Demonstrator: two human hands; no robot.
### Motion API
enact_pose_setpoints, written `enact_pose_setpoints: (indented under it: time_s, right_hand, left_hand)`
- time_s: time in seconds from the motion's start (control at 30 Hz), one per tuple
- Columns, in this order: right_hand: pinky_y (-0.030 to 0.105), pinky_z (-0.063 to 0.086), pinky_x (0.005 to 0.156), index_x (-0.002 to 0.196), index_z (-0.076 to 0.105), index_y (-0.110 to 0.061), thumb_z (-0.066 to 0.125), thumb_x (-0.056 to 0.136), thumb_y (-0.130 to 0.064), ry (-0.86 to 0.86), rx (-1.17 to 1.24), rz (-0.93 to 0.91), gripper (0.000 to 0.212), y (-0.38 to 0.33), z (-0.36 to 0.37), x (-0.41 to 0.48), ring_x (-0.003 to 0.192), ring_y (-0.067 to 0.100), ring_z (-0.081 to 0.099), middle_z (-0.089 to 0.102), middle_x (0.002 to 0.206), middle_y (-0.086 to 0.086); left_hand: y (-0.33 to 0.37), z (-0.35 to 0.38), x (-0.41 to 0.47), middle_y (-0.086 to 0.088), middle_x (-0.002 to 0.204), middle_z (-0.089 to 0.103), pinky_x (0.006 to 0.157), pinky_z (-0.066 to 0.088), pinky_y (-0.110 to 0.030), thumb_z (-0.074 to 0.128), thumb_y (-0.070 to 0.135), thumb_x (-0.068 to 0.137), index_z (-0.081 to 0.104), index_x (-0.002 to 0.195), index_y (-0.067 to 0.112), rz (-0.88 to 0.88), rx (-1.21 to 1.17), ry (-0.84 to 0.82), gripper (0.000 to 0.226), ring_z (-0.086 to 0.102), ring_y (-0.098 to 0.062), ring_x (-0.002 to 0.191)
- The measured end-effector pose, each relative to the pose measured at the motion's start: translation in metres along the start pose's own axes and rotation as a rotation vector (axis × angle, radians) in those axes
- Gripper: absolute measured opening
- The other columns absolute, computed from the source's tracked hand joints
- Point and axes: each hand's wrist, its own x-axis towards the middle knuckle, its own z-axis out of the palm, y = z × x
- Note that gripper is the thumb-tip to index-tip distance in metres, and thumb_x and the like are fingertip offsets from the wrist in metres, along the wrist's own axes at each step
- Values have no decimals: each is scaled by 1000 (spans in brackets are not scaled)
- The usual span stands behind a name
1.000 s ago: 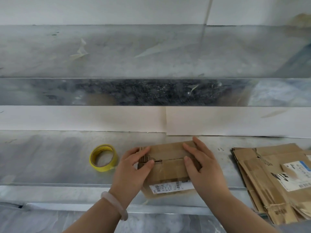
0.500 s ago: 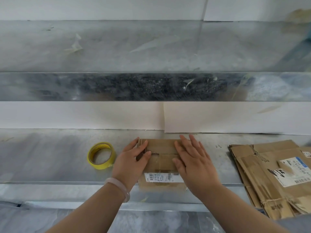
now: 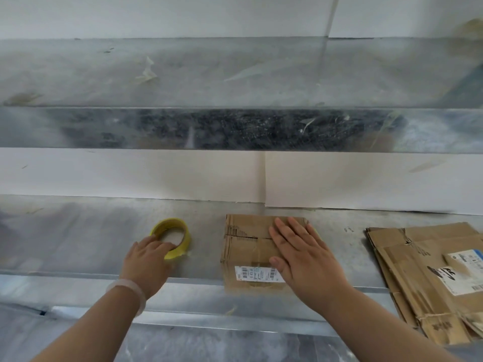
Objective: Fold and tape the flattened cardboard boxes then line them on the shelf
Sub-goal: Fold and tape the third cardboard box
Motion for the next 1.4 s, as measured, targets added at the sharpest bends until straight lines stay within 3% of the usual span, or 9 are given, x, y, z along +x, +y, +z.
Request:
enact_pose_setpoints:
  time_s: [0.1,0.33,0.57,0.63,0.7,0.8,0.93,1.17,1.4]
  right_hand:
    - [41,22,110,141,50,-18,8,102,-53,-29,13,7,67,0,-3,0,138,20,42,47,148,-1]
    - [42,22,110,138,54,-18,8,102,-54,-32,32,27,68,-2,-4,1,136,21,45,50,146,-1]
    - [36,12,117,135,56,-23,30,95,-55,-12,135,-45,57,3,-7,0,139,19,40,50,145,-1]
    - [32,-1,122,144,44,-28,28,90,-59,-17,325,-41,64,8,-9,3,146,12,24,35,154,-10]
    - [37,16,121,136,51,-29,35,89,-57,-43,741,104,58,9,-23,3,137,9,35,49,142,-12]
    - [24,45,94,108,69,-32,51,97,-41,81,1113,380,23,9,-52,4,103,2,58,65,100,-20]
    - [11,38,58,84,66,-40,61,91,-44,11,986,481,9,7,-70,9,73,-7,58,65,77,-21]
    - [23,41,59,86,63,-26,59,93,-40,-60,742,449,16,10,-88,12,74,7,58,65,80,-8]
    - [32,59,79,83,64,-11,55,96,-17,25,1334,509,18,7,-93,15,71,15,68,68,70,-1]
  left_hand:
    - [7,-12,3,0,88,70,96,43,-56,78,18,74,72,91,25,74,-41,106,19,65,-30,93]
    - [120,-111,-16,8,87,69,66,47,-10,53,38,85,68,93,33,250,-946,21,18,63,-1,75]
    - [179,-108,-4,7,90,69,79,52,-34,52,31,96,69,94,28,354,-596,-189,17,61,-9,85]
    - [183,-110,0,9,92,68,80,51,-33,52,32,96,69,97,29,335,-602,-208,17,61,-9,87]
    - [185,-112,0,13,93,67,78,50,-29,52,33,96,68,99,34,356,-578,-231,16,60,-7,88]
    - [190,-111,0,13,92,67,75,48,-25,51,34,96,64,94,40,392,-528,-253,14,60,-6,86]
    - [195,-111,2,12,89,68,74,48,-25,51,36,95,63,89,40,407,-507,-255,14,61,-7,84]
    - [198,-110,5,14,90,68,78,52,-30,54,47,92,68,98,36,389,-499,-283,19,61,-5,85]
    - [198,-117,15,-3,80,69,64,50,-31,52,51,91,72,93,25,344,-498,-328,32,60,-12,67]
